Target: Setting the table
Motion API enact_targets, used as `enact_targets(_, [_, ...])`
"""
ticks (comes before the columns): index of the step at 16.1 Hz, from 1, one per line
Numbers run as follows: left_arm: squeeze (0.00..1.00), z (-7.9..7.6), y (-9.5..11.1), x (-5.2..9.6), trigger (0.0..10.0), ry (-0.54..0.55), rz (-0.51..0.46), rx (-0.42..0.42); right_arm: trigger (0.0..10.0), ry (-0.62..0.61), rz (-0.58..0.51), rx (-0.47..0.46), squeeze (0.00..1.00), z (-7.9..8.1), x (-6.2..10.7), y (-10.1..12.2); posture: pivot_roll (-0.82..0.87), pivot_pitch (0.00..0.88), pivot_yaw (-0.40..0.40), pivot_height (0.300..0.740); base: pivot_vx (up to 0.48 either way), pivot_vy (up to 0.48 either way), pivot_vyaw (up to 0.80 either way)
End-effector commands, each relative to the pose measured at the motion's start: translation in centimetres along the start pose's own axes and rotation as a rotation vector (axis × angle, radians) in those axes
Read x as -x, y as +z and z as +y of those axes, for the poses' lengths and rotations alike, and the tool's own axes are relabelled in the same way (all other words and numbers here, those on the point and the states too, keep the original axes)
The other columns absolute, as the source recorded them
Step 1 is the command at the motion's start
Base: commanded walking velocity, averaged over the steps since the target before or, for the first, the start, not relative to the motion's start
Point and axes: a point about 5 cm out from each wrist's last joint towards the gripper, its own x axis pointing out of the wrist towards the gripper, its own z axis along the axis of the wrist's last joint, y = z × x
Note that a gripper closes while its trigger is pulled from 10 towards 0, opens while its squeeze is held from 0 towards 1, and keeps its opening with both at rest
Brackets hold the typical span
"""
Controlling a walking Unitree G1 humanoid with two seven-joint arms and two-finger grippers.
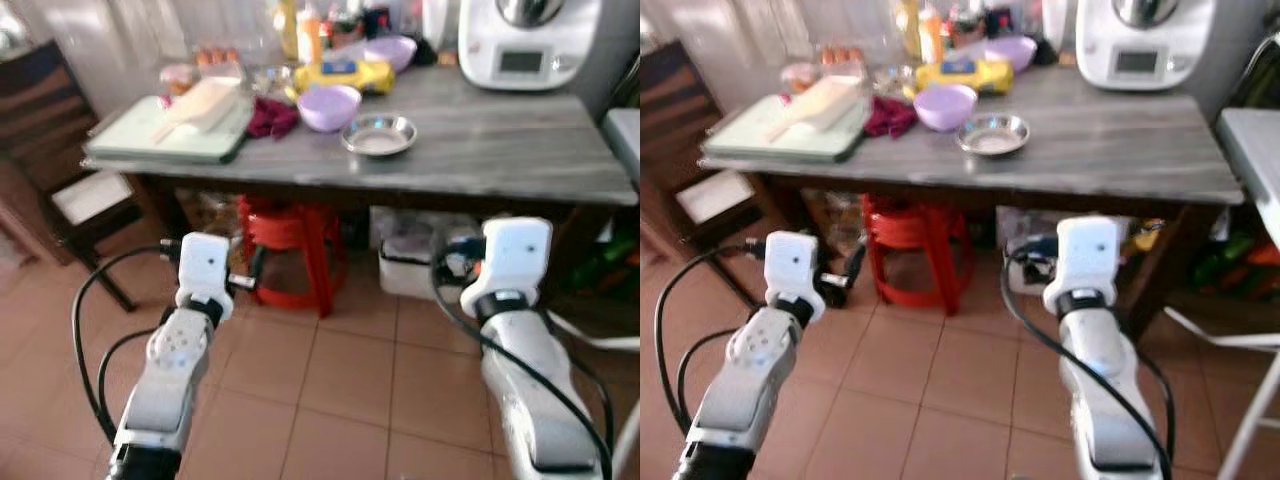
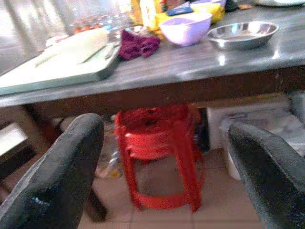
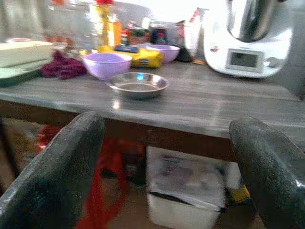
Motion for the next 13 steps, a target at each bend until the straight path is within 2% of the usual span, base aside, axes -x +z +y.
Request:
enact_targets(1, [0.0, -0.02, 0.14, -0.01, 10.0, -0.001, -0.003, -0.002, 10.0, 0.0, -0.002, 0.004, 0.0, -0.15, -0.02, 0.05, -0.15, 0.076, 0.109, 0.74, -0.277, 0.0, 0.0])
enact_targets(4, [0.0, -0.25, 0.47, -0.07, 10.0, -0.053, -0.032, 0.024, 10.0, 0.0, 0.001, 0.0, 0.0, -0.11, -0.02, 0.01, -0.15, 0.078, 0.109, 0.74, 0.0, 0.0, 0.0])
enact_targets(6, [0.0, -0.4, 0.66, -0.04, 10.0, -0.059, -0.043, 0.015, 10.0, 0.002, 0.002, -0.001, 0.0, -0.04, -0.06, 0.01, -0.15, 0.077, 0.109, 0.74, 0.0, 0.0, -0.54])
enact_targets(13, [0.0, -0.94, 1.01, -0.13, 10.0, -0.105, -0.064, 0.029, 10.0, 0.005, -0.002, 0.005, 0.0, 0.08, -0.17, 0.03, -0.15, 0.078, 0.115, 0.74, 0.0, -0.036, 0.0])
